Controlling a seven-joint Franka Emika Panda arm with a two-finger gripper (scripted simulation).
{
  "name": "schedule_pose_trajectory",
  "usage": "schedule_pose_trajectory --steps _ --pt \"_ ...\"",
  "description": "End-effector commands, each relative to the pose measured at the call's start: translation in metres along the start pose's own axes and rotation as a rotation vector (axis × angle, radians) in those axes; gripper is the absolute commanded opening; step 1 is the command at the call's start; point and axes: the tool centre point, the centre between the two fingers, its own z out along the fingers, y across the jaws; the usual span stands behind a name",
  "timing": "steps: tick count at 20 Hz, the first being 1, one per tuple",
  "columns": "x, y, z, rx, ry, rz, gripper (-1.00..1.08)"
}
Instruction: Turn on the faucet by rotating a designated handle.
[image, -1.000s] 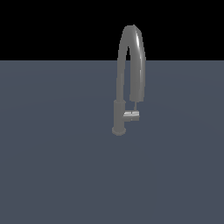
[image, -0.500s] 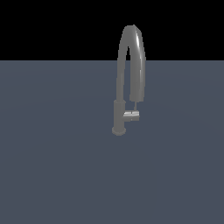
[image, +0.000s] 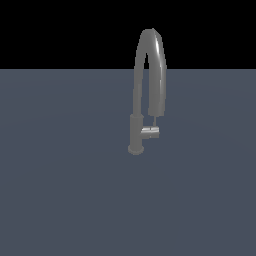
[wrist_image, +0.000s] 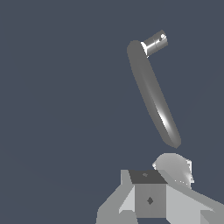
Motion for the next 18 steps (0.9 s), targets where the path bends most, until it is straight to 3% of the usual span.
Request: schedule_pose_trajectory --steps 1,18 --pt "0.016 0.001 0.002 0.033 -0.037 0.035 -1.0" --pt "0.124 0.022 0.035 0.271 -0.307 0.279 -1.0"
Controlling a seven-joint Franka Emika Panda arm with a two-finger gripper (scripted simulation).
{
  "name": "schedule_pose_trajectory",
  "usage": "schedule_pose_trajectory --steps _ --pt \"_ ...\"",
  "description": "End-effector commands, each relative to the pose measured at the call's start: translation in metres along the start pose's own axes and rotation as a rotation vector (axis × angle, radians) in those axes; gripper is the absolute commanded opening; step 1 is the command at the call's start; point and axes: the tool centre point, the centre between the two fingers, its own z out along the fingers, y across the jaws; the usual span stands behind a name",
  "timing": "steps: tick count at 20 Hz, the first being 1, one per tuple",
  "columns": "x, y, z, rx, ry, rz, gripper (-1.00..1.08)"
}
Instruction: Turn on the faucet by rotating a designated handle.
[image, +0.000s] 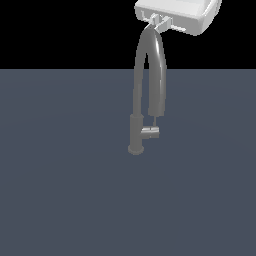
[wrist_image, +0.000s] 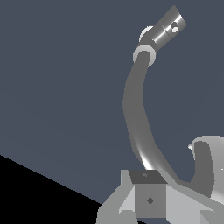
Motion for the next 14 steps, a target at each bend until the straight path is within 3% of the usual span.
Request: schedule_pose_trajectory --steps 1,14 --pt "0.018 0.001 0.002 0.038 -0.043 0.038 -1.0" --pt "0.117 0.021 0.031 0.26 -0.296 0.267 -1.0"
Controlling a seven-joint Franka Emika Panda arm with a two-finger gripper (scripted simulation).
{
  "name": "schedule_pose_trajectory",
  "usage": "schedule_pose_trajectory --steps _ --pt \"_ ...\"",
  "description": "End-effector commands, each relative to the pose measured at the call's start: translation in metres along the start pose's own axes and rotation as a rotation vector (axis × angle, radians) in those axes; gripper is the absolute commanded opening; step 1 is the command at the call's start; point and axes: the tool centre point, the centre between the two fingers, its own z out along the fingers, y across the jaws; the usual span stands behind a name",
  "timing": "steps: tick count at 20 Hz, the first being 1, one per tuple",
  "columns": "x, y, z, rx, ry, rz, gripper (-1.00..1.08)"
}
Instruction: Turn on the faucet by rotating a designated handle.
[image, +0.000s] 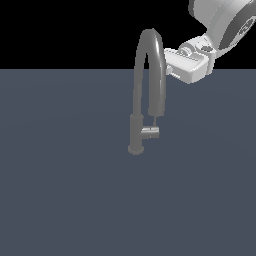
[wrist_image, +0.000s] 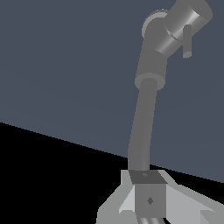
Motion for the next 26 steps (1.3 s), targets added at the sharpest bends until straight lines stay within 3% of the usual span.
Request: schedule_pose_trajectory --steps 1,8,14,19,26 --pt "0.022 0.002 0.003 0.048 -0.055 0.05 -1.0" --pt "0.08 0.011 0.017 0.176 -0.198 0.183 -1.0" --pt "0.114 0.02 0.032 0.257 -0.289 0.268 -1.0" --pt "0.129 0.024 0.041 0.292 -0.328 0.305 -1.0" --pt "0.131 0.025 0.043 0.296 -0.333 0.311 -1.0"
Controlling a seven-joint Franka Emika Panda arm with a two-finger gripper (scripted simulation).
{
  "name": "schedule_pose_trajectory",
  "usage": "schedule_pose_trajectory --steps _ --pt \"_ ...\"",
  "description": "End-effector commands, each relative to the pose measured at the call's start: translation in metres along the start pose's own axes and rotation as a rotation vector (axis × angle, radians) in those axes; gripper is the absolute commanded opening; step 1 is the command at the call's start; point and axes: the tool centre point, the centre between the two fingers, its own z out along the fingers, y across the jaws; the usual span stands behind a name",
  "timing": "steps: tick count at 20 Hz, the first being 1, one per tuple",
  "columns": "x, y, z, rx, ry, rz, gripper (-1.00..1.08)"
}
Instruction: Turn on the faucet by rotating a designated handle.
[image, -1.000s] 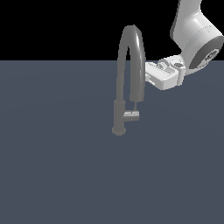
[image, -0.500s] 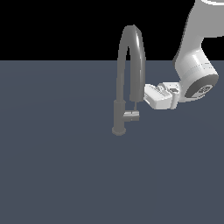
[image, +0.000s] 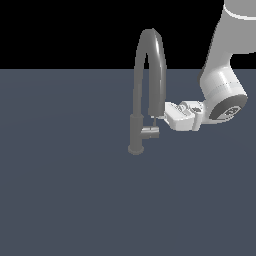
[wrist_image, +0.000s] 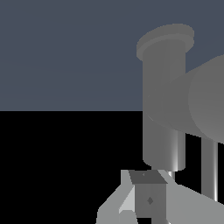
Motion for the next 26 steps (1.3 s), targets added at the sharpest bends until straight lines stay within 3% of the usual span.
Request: schedule_pose_trajectory --steps 1,26 --pt "-0.001 0.002 0.0 0.0 0.0 0.0 -1.0" --pt "-0.009 0.058 0.001 0.001 0.0 -0.001 -1.0"
